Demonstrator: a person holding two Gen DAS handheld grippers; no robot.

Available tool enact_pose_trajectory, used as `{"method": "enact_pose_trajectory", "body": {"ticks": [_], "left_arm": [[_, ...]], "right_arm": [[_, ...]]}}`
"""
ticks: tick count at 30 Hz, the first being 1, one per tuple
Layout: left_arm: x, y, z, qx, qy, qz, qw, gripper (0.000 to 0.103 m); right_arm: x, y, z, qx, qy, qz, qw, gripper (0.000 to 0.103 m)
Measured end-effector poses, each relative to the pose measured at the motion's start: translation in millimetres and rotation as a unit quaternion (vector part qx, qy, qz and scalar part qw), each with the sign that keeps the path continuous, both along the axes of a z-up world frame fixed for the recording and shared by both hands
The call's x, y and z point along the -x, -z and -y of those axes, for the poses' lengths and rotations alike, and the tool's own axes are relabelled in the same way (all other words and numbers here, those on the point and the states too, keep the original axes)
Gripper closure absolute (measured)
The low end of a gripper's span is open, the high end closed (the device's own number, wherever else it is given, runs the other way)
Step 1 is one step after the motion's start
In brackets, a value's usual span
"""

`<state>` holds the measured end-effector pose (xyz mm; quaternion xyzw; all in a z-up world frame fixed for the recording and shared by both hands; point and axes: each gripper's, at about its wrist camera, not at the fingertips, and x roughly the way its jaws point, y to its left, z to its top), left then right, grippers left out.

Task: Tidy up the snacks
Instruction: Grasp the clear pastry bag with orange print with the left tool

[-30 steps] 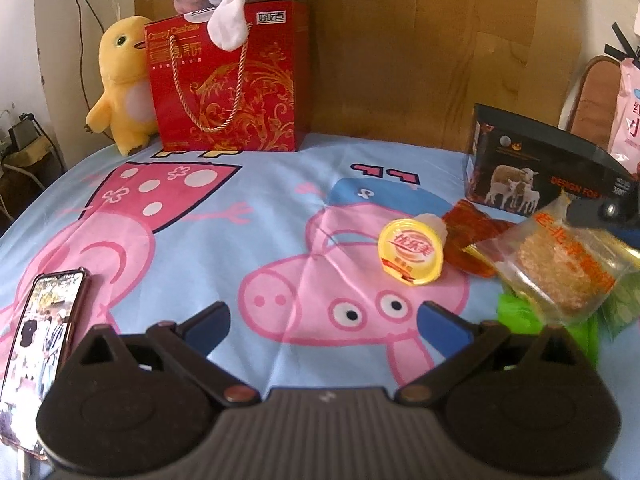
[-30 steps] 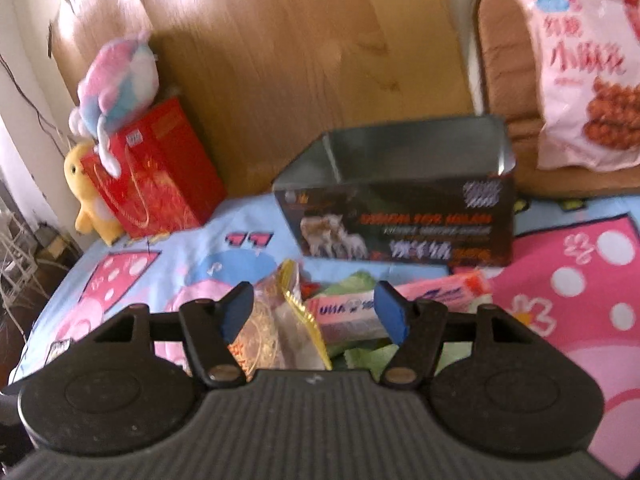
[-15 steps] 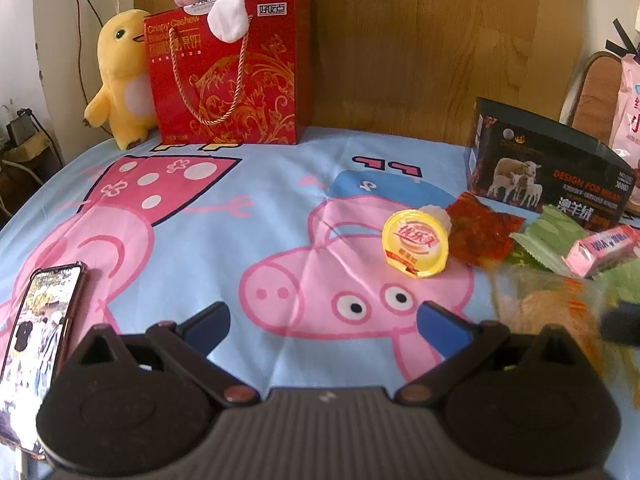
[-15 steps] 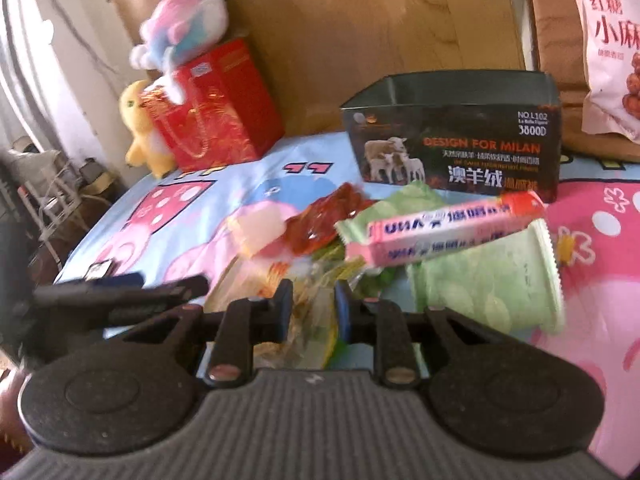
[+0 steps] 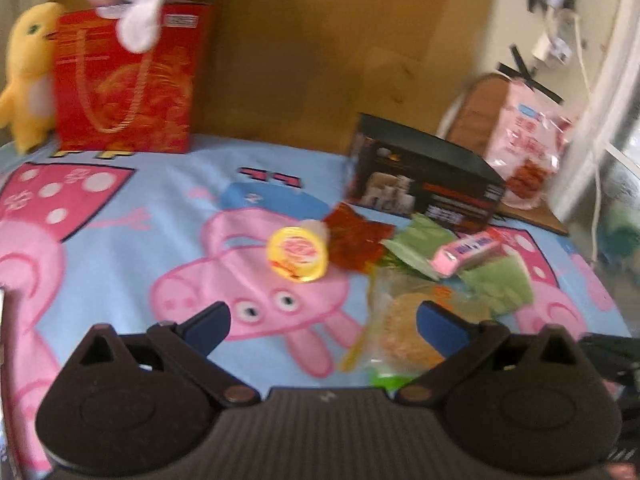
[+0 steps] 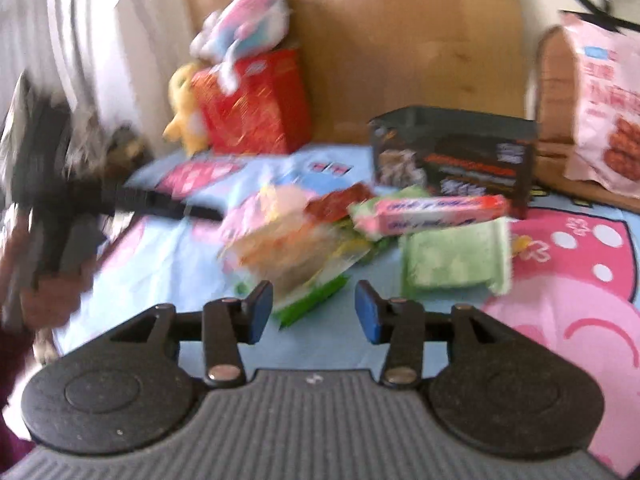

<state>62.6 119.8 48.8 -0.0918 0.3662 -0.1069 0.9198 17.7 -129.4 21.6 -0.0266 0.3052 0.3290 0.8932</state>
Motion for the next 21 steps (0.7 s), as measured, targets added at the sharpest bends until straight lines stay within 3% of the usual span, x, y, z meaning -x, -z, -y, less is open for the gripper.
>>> {"method": "enact_pose_trajectory", "body": {"ticks": [3, 5, 7, 12, 14, 18, 21], "left_arm": [[-17, 9, 10, 0.003, 0.015, -0.027, 0.9995, 0.007], [-28, 17, 17, 0.025, 0.034, -0.057, 0.9975, 0.021], [-27, 19, 19, 0.047, 0.051, -0.061, 0.9957, 0.028], [-27, 15, 26, 0.048, 0.057, -0.058, 0.9955, 0.041], [-27, 10, 30, 0.049, 0.068, -0.053, 0.9951, 0.051], [-31, -2, 46, 0.035, 0.081, -0.04, 0.9953, 0.053], [-36, 1, 56, 0.013, 0.104, -0.073, 0.9917, 0.048]], "right_arm": [[-5, 4, -12, 0.002, -0.011, -0.002, 1.0, 0.045], [-10, 4, -21, 0.01, -0.021, 0.005, 1.0, 0.045], [-18, 8, -28, 0.024, -0.023, 0.003, 0.999, 0.045], [-24, 13, -32, 0.031, -0.042, 0.002, 0.999, 0.047], [-23, 10, -32, 0.035, -0.045, 0.017, 0.998, 0.052], [-24, 3, -29, 0.024, -0.041, 0.044, 0.998, 0.054], [-30, 2, -24, 0.03, -0.03, 0.041, 0.998, 0.052]]}}
